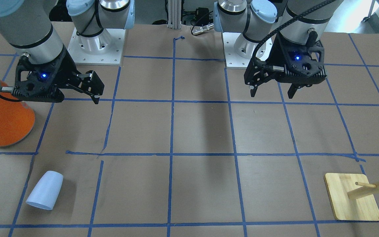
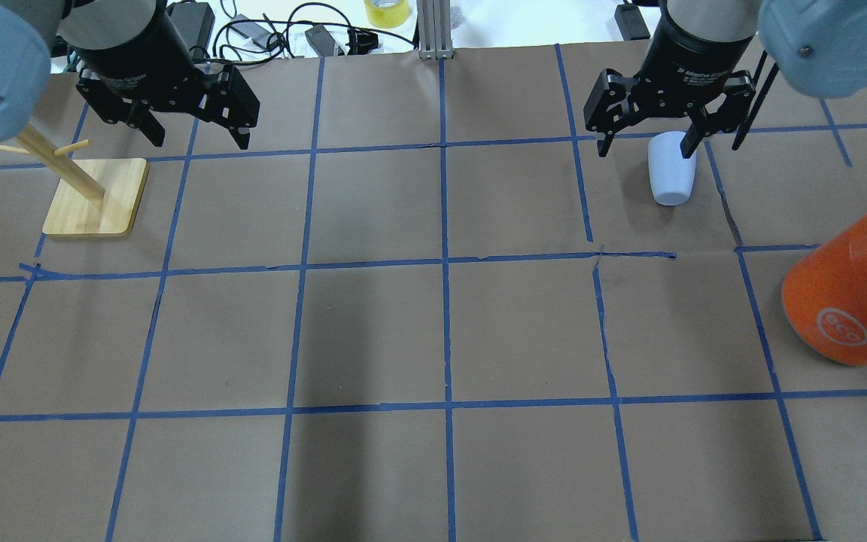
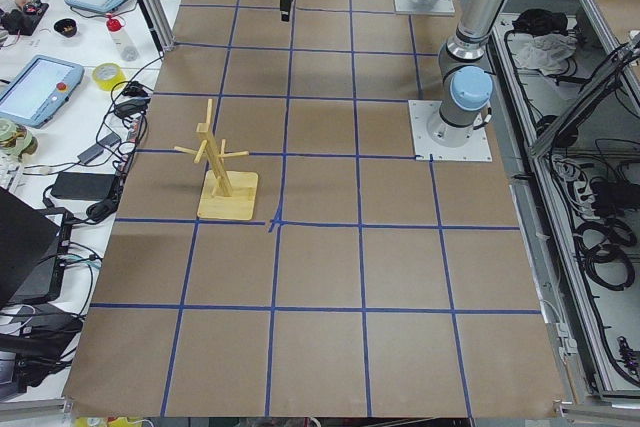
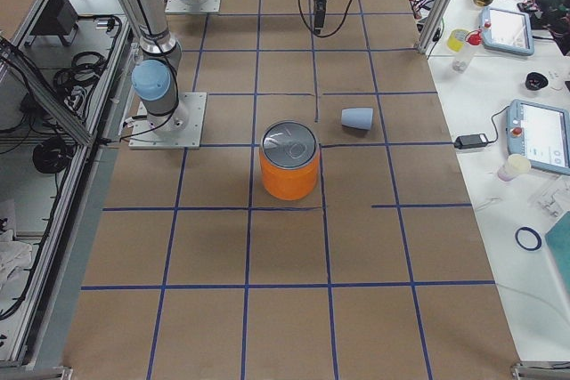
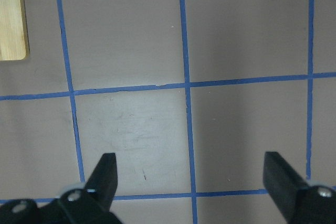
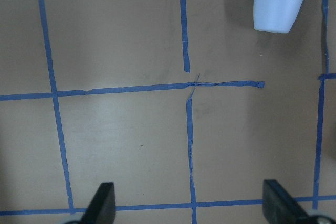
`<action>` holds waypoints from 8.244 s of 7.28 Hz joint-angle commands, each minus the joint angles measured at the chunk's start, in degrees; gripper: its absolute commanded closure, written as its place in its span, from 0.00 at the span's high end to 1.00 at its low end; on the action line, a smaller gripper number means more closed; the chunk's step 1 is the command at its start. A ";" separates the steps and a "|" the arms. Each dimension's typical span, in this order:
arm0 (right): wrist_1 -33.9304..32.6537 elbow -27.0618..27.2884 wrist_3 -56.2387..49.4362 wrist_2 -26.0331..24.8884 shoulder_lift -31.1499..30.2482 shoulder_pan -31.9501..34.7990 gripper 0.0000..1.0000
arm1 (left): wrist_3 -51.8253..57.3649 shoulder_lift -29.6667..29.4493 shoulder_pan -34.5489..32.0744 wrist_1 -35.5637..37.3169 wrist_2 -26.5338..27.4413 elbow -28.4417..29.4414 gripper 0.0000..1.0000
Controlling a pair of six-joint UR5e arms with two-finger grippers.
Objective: Flip cup
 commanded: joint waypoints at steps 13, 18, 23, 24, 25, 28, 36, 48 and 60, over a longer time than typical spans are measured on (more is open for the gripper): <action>-1.60 0.64 -0.97 -0.19 0.10 -2.02 1.00 | 0.00 0.00 0.00 0.00 0.00 0.00 1.00; -20.10 1.34 -3.70 -4.14 11.67 -9.05 1.00 | 0.18 0.00 0.00 0.00 0.00 0.00 1.00; -36.21 2.40 -3.00 -4.93 23.89 -10.10 1.00 | 0.09 0.00 0.00 0.00 0.00 0.00 1.00; -37.19 2.40 -2.91 -4.93 25.48 -10.72 1.00 | 0.09 0.00 0.00 0.00 0.00 0.00 1.00; -37.90 2.40 -2.90 -5.02 26.19 -10.98 1.00 | 0.09 0.00 0.00 0.00 0.00 0.00 1.00; -40.62 2.40 -2.73 -4.93 30.06 -11.16 1.00 | 0.09 0.00 0.00 0.00 0.00 0.00 1.00; -38.36 1.96 -9.02 -3.97 26.48 -10.29 0.18 | 0.09 0.00 0.00 0.00 0.00 0.00 1.00; -48.89 -0.86 -72.82 7.54 31.65 23.63 0.20 | -0.18 0.09 0.09 0.00 0.00 0.00 1.00; -48.19 -0.59 -71.55 8.25 34.20 26.28 0.82 | -0.09 0.09 0.09 0.00 0.00 0.00 1.00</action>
